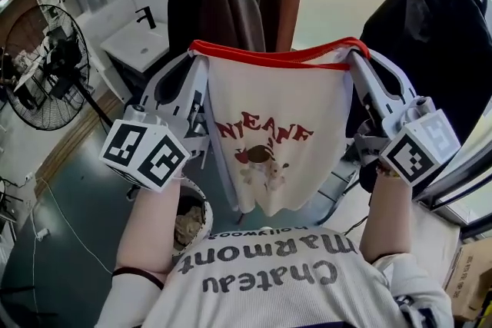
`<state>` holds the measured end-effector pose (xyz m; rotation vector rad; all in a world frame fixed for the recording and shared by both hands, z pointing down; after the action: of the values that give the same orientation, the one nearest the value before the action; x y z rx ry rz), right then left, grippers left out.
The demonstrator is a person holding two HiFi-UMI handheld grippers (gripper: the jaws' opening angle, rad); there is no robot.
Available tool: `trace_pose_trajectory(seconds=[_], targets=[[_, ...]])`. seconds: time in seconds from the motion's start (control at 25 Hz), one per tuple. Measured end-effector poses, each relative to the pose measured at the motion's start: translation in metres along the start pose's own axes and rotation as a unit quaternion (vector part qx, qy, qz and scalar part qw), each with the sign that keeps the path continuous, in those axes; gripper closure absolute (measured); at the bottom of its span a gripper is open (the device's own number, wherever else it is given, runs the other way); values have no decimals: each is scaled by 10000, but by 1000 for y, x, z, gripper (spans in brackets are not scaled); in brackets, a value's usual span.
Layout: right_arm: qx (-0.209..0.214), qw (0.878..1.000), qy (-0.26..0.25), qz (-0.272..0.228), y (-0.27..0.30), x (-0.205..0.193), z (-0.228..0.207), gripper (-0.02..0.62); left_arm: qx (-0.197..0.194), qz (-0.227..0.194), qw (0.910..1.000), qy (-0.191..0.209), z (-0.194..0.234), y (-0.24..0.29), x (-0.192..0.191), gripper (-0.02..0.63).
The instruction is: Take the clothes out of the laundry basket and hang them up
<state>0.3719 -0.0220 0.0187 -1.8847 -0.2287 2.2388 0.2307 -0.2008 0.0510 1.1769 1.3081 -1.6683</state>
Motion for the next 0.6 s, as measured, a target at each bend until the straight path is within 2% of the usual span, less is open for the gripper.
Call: trace_pose_trajectory(seconds=[0.16, 0.32, 0.48, 0.6], targets=[[113, 9998, -25, -142, 7, -15, -15, 555, 185, 49, 9997, 159, 10, 19, -11, 586], [414, 9989, 188, 62, 11, -52, -18, 555, 585, 484, 9970, 121, 30, 31, -50, 586], [464, 9978, 206, 417, 9, -95, -36, 555, 810, 908, 9926, 53, 47, 42, -92, 586], [712, 9963, 208, 441, 9, -118, -42, 555, 904, 1152, 9892, 62, 56, 47, -116, 586]])
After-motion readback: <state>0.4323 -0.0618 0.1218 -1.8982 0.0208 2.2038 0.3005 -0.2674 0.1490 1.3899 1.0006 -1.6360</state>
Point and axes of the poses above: the fingertips, and each gripper's own axes: y forward along the fingers, z to its left, x out of its top, the point moved 1 cm from there along -y, backward along the fingers, and after that the axes turned 7 degrees about x, right-handed, at the moved point
